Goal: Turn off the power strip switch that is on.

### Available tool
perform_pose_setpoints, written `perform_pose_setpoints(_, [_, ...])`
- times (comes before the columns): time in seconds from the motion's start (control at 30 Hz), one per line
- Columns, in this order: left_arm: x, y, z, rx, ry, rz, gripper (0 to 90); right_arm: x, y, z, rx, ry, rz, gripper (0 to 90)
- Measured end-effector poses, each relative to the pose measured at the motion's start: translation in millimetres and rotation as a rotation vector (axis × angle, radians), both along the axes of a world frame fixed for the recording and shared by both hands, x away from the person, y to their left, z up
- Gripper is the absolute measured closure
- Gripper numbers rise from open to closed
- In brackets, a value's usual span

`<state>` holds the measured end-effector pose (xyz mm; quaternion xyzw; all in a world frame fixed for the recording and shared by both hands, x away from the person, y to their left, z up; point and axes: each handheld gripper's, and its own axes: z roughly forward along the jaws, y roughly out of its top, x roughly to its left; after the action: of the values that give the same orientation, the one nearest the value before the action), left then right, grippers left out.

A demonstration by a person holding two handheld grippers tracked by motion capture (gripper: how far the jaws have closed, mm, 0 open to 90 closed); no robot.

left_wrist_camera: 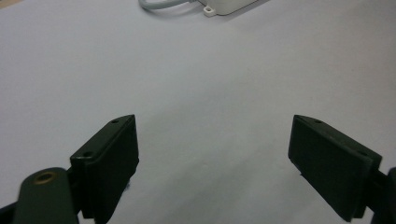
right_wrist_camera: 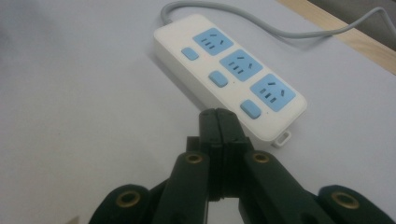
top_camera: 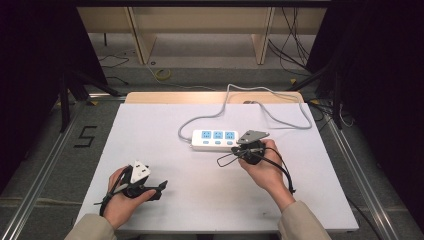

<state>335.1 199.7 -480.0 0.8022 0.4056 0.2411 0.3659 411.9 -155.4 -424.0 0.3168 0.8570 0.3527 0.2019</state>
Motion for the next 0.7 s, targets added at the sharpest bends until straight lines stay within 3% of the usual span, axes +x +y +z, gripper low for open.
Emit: perform_pose_setpoints(0.7, [-3.7,4.8,0.2,-0.003,-0.004,0.019,15.9,17.8,15.4,4.5,-0.020,0.022,0.016,90.0])
